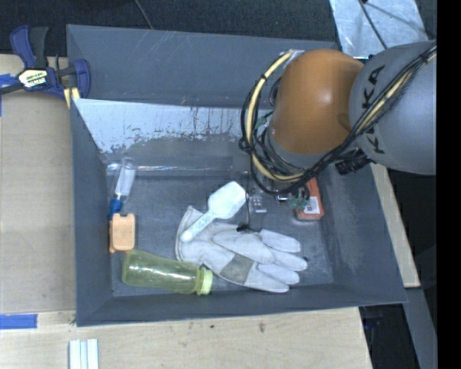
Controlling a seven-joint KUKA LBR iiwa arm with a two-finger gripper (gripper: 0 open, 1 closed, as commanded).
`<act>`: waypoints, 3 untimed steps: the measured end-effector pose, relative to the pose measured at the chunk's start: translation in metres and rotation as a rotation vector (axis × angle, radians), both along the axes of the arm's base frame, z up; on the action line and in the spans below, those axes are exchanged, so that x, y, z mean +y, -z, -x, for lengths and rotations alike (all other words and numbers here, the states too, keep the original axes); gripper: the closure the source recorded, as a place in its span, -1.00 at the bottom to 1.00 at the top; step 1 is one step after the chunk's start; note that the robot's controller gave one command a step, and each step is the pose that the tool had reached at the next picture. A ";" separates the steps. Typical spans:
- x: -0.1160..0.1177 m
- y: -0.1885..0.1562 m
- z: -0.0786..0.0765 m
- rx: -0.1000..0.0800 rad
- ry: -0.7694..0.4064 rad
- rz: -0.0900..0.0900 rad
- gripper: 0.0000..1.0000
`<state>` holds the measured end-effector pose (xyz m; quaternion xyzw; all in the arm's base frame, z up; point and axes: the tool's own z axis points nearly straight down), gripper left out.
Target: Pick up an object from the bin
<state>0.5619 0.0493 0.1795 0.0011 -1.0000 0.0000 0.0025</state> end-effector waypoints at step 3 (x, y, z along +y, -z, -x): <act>0.008 0.085 -0.005 -0.008 -0.082 0.000 -1.00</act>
Offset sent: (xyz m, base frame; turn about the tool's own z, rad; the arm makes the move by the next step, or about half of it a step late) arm 0.0177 0.0069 -0.0789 -0.0355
